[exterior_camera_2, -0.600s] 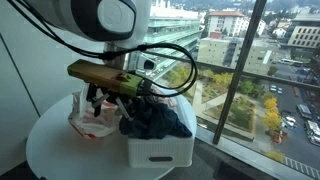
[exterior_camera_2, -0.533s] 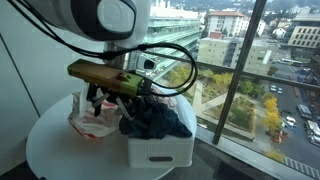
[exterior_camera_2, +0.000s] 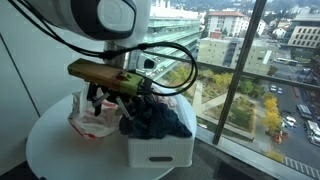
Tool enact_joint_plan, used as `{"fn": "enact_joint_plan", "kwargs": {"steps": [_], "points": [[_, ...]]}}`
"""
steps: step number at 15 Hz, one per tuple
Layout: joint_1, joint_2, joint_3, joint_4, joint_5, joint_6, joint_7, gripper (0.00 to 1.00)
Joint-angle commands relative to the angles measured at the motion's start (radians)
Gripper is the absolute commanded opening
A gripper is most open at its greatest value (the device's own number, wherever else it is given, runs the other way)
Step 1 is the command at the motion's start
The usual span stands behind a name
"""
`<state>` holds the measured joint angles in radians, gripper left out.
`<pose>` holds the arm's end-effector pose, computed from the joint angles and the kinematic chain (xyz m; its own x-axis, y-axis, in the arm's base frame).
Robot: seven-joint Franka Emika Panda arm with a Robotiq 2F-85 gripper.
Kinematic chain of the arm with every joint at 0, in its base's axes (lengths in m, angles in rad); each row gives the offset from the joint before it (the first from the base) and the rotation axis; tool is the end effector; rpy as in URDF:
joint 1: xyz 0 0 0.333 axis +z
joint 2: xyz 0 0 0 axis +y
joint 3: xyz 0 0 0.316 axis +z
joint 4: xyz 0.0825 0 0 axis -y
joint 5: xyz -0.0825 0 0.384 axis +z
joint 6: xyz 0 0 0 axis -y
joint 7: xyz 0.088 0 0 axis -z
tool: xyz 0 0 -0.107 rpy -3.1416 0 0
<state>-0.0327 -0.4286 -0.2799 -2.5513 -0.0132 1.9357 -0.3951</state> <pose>0.3634 -0.1164 0.3960 0.9804 0.1351 -0.1434 0.1097 -0.9789 -0.1722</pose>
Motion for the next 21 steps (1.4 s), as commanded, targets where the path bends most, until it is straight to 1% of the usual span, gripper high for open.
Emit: {"fn": "enact_joint_plan", "kwargs": {"steps": [1, 2, 4, 6, 7, 8, 10, 13, 14, 15, 17, 18, 19, 21], "points": [[-0.018, 0.048, 0.027, 0.042, 0.021, 0.040, 0.008, 1.00], [-0.017, 0.062, 0.031, 0.059, 0.022, 0.067, 0.018, 1.00], [-0.024, 0.106, 0.043, 0.100, 0.006, 0.159, 0.053, 1.00], [-0.024, 0.178, 0.047, 0.144, 0.013, 0.239, 0.078, 1.00], [-0.027, 0.217, 0.052, 0.150, 0.007, 0.319, 0.093, 1.00], [-0.032, 0.258, 0.058, 0.165, -0.003, 0.363, 0.114, 1.00], [-0.034, 0.338, 0.062, 0.192, 0.016, 0.424, 0.136, 1.00], [-0.056, 0.448, 0.077, 0.221, -0.027, 0.522, 0.205, 1.00], [-0.064, 0.470, 0.080, 0.230, -0.049, 0.524, 0.225, 0.75], [-0.069, 0.477, 0.082, 0.231, -0.055, 0.524, 0.236, 0.73], [-0.078, 0.478, 0.084, 0.228, -0.071, 0.518, 0.251, 0.58], [-0.081, 0.472, 0.083, 0.222, -0.096, 0.521, 0.275, 0.49], [-0.082, 0.462, 0.082, 0.214, -0.132, 0.508, 0.299, 0.43], [-0.083, 0.447, 0.083, 0.208, -0.185, 0.479, 0.343, 0.27]]}}
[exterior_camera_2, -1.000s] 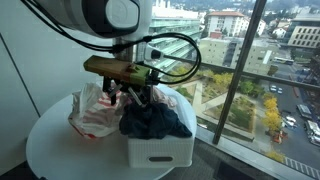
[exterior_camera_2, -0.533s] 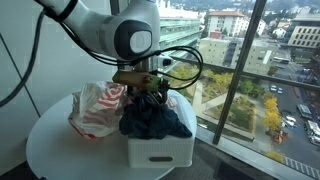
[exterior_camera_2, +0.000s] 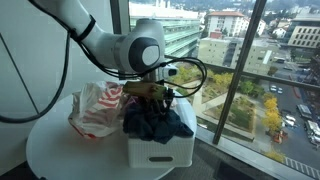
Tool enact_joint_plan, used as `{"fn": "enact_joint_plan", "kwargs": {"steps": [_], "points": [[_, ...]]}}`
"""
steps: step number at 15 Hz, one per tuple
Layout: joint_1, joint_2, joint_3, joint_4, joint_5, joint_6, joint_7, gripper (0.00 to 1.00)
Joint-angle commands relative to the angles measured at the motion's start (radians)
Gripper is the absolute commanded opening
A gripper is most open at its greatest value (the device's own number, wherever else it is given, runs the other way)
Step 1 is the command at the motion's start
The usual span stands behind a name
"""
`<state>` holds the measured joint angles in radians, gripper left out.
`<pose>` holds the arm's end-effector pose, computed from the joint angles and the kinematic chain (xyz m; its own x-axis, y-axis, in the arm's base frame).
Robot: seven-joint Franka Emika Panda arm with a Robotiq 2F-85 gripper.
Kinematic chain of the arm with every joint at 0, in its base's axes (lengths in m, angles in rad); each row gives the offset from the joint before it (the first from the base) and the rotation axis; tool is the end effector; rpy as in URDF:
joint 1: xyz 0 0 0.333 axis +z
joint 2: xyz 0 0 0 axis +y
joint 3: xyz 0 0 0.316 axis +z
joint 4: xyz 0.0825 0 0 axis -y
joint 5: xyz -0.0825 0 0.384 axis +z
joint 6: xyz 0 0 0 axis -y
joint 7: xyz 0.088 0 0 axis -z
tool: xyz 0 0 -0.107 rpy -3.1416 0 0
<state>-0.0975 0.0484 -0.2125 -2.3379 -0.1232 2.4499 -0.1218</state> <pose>0.4910 -0.1574 0.3210 0.9946 -0.0926 0.0477 -0.0970 -0.9901 0.1010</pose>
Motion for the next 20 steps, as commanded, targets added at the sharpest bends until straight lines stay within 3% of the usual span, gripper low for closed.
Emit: {"fn": "enact_joint_plan", "kwargs": {"steps": [1, 3, 5, 10, 15, 20], "points": [[-0.018, -0.035, 0.018, -0.007, -0.089, -0.046, 0.082, 0.20], [-0.017, -0.060, 0.022, -0.013, -0.099, -0.068, 0.101, 0.05], [-0.019, -0.087, 0.025, -0.018, -0.102, -0.071, 0.113, 0.00], [-0.035, -0.171, 0.026, -0.018, -0.135, -0.065, 0.176, 0.04], [-0.089, -0.321, 0.046, -0.030, -0.296, -0.014, 0.325, 0.04], [-0.159, -0.491, 0.117, -0.018, -0.410, -0.003, 0.440, 0.02]]}}
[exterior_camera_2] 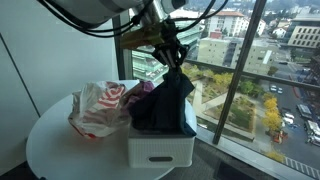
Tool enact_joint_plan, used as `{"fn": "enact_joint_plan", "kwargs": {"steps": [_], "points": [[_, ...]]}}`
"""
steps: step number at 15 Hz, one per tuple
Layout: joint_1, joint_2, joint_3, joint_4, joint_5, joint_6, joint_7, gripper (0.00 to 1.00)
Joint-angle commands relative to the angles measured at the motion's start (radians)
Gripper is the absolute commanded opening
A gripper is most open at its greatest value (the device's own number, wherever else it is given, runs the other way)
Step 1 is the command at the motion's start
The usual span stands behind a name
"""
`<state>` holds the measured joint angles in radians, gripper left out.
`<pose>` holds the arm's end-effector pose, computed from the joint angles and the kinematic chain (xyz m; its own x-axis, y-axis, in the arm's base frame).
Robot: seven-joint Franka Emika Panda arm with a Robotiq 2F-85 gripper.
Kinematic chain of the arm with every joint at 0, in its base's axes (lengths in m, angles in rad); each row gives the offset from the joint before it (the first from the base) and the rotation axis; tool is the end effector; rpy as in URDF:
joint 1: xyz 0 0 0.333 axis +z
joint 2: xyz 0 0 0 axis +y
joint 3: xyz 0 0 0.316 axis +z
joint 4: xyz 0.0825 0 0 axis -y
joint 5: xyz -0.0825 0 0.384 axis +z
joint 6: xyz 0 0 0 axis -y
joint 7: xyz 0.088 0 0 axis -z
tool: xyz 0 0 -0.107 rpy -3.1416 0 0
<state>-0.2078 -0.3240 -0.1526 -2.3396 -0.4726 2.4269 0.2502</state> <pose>0.4508 -0.1764 0.5036 0.8799 -0.2252 0.4185 -0.3578 -0.8935 0.2715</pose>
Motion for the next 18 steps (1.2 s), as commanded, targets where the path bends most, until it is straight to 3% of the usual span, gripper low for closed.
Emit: {"fn": "enact_joint_plan", "kwargs": {"steps": [1, 10, 18], "points": [[-0.063, -0.152, 0.076, -0.015, -0.077, 0.024, 0.089, 0.02], [-0.178, -0.389, 0.222, -0.010, -0.149, 0.131, 0.275, 0.02], [-0.209, -0.523, 0.339, -0.027, -0.098, 0.389, 0.297, 0.02]]}}
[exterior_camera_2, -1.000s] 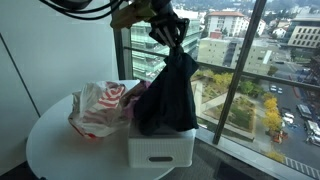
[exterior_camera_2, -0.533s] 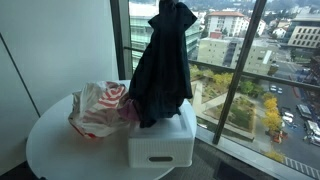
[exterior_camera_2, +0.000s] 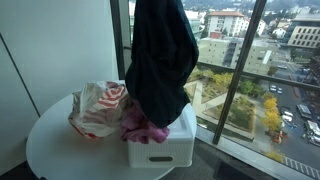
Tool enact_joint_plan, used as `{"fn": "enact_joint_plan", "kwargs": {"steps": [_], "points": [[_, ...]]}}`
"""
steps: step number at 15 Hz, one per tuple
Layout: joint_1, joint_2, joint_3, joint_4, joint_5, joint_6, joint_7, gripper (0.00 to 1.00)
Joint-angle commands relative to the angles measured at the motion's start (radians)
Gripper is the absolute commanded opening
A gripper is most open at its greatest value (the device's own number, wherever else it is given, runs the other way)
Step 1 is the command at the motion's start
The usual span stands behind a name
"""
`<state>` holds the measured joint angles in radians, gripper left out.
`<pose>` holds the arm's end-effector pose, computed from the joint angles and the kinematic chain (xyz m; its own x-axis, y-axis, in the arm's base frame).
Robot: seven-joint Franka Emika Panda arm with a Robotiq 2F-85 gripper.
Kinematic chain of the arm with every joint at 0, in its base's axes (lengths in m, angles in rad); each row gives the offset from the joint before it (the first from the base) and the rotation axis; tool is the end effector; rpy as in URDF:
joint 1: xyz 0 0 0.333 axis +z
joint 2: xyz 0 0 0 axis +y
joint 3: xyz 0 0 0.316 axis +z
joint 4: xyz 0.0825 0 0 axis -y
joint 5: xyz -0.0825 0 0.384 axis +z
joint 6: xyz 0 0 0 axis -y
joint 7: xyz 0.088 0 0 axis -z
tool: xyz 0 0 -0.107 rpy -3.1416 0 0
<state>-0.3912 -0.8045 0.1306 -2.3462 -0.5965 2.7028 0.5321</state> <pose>0.3474 -0.0480 0.7323 0.3591 0.0003 0.9333 -0.4916 -0.8500 0.1894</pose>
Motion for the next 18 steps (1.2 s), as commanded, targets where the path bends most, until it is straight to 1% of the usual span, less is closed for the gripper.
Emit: {"fn": "enact_joint_plan", "kwargs": {"steps": [1, 4, 8, 11, 14, 15, 18], "points": [[-0.022, -0.044, 0.076, -0.023, 0.042, 0.134, 0.004, 0.02], [-0.009, -0.042, 0.165, -0.037, 0.112, 0.172, -0.016, 0.02], [0.048, -0.009, 0.266, -0.056, 0.206, 0.184, -0.056, 0.02], [0.048, 0.040, 0.349, -0.047, 0.233, 0.186, -0.059, 0.02], [0.077, 0.057, 0.398, -0.043, 0.246, 0.189, -0.071, 0.02], [0.078, 0.057, 0.419, -0.046, 0.244, 0.204, -0.069, 0.02], [0.035, 0.088, 0.474, -0.039, 0.236, 0.264, -0.063, 0.02]]}}
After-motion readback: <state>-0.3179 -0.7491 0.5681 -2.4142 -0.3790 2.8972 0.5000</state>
